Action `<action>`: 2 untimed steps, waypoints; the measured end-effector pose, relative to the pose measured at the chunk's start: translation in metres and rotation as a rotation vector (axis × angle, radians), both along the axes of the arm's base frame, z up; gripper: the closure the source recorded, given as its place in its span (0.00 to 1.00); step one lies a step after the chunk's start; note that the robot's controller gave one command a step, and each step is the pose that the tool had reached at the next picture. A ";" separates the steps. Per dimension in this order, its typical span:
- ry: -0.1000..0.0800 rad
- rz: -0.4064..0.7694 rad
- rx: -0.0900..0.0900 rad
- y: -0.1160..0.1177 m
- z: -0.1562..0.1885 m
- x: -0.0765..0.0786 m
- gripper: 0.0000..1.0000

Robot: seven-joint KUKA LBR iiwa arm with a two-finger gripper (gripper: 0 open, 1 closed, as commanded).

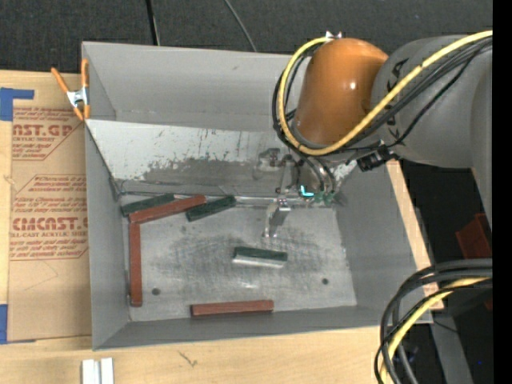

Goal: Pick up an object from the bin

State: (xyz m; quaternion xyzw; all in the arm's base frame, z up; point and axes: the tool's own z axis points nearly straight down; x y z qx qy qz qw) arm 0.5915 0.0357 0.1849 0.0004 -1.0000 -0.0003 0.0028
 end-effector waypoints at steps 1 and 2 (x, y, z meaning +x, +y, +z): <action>-0.008 -0.001 0.000 0.000 0.005 0.002 0.00; -0.005 -0.008 0.001 0.020 -0.105 -0.024 1.00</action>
Offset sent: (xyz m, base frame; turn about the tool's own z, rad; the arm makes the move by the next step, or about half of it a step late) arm -0.0241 0.0182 -0.1059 0.0094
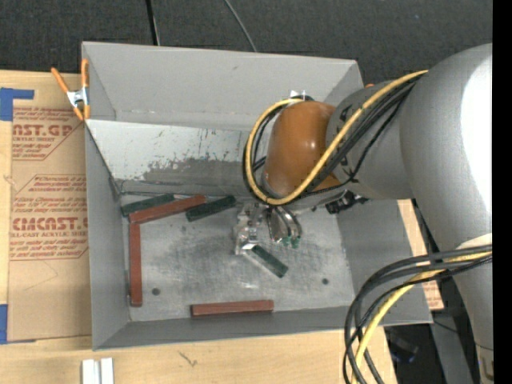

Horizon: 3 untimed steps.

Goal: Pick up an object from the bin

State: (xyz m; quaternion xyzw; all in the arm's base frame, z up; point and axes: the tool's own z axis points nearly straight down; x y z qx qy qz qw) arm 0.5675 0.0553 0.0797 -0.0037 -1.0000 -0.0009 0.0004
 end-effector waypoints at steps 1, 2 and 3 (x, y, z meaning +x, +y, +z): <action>0.000 0.000 0.000 0.000 0.000 0.000 1.00; 0.009 -0.005 -0.001 0.000 0.012 -0.003 1.00; 0.002 0.092 -0.002 0.041 0.072 -0.047 1.00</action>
Offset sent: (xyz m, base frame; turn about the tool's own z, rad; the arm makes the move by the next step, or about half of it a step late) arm -0.0021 0.0073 0.1853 0.0528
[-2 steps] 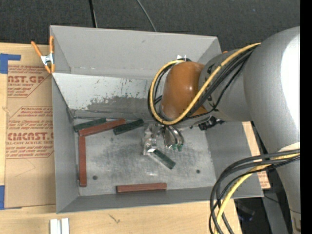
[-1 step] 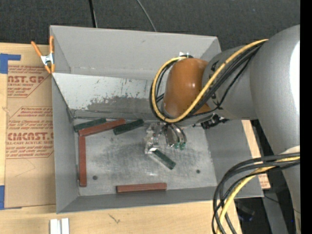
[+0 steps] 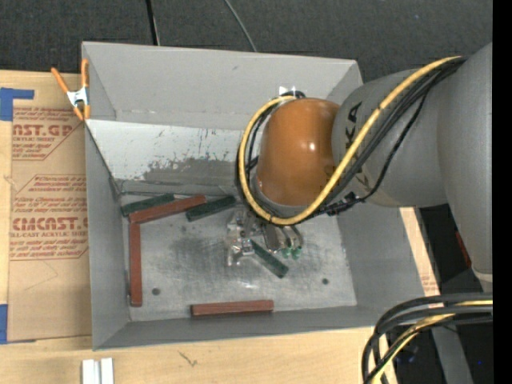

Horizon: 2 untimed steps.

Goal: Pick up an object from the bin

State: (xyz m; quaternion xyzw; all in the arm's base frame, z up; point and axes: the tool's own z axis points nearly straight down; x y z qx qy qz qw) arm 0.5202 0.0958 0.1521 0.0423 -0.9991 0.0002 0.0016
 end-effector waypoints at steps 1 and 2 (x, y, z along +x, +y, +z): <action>-0.001 -0.018 0.001 -0.018 0.058 0.020 1.00; -0.008 -0.022 0.002 -0.027 0.080 0.027 1.00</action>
Offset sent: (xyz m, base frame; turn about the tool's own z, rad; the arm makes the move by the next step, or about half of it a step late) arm 0.0291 -0.0484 0.1134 -0.0380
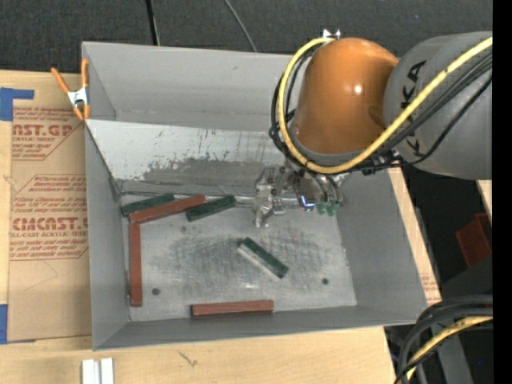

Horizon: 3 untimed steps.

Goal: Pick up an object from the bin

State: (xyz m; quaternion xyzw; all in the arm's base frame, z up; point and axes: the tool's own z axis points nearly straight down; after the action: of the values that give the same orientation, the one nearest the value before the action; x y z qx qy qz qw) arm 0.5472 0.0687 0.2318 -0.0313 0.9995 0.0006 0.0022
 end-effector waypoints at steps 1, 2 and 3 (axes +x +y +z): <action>0.007 0.182 -0.001 0.024 -0.072 -0.021 0.00; 0.003 0.181 -0.001 0.024 -0.071 -0.020 0.00; 0.010 0.314 -0.002 -0.029 -0.159 0.012 1.00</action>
Offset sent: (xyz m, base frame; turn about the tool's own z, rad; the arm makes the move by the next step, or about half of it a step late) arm 0.0000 0.0000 0.0000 0.0000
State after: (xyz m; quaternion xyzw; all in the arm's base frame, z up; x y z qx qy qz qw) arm 0.5596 0.0401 0.0729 -0.1871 0.9823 -0.0001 -0.0028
